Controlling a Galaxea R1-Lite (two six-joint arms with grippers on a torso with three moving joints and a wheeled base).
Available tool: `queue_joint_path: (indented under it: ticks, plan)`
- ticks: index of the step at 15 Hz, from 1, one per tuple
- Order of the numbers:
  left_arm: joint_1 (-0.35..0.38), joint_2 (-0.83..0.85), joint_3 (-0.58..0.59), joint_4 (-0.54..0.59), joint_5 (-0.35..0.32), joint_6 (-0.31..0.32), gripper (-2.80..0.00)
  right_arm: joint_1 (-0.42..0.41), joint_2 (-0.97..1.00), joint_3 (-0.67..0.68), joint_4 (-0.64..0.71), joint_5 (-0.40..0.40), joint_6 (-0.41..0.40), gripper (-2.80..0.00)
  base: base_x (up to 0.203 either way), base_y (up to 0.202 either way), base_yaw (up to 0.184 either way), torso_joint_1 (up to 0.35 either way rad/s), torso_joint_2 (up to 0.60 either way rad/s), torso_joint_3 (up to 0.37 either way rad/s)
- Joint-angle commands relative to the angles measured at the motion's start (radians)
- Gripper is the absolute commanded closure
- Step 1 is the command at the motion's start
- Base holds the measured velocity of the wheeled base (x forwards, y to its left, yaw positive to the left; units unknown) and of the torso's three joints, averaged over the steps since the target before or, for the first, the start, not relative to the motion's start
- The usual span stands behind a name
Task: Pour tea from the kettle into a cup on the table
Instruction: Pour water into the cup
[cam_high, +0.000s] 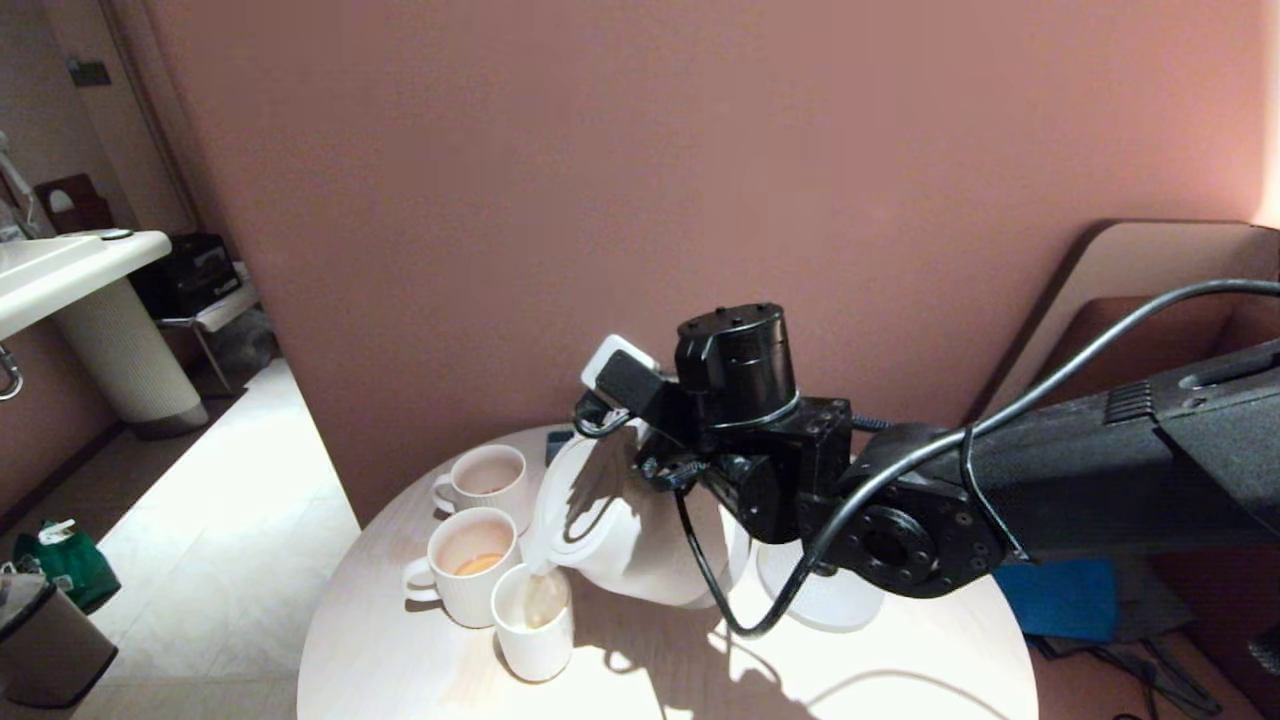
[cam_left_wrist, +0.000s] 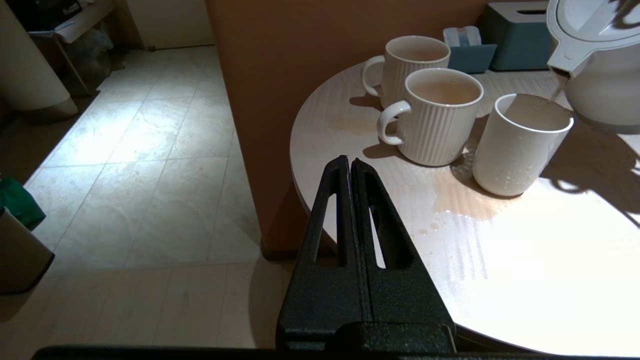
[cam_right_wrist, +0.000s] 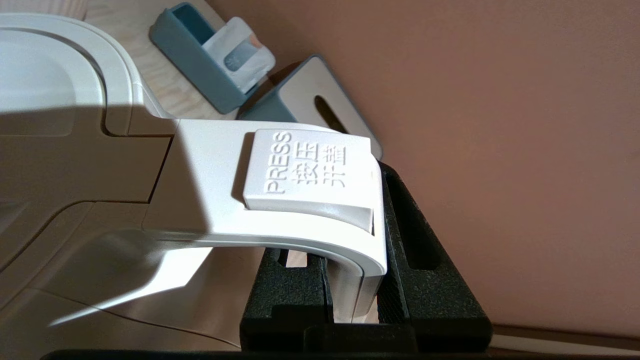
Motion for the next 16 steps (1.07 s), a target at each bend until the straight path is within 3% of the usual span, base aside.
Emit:
queue_joint_path:
  ticks: [1,9,16]
  plan:
    - [0.001,0.001,0.0,0.0,0.0,0.0,0.0,0.01,-0.003,-0.019,0.024,-0.006,-0.006,0.0,0.0,0.0,0.0,0.0,0.0,0.0]
    - [0.001,0.001,0.0,0.0,-0.001,0.0,0.0,0.029,0.008,-0.026,0.053,-0.023,-0.094,0.0,0.0,0.0,0.0,0.0,0.0,0.0]
    - [0.0,0.001,0.0,0.0,0.0,0.0,0.0,0.028,0.009,-0.076,0.161,-0.027,-0.115,0.0,0.0,0.0,0.0,0.0,0.0,0.0]
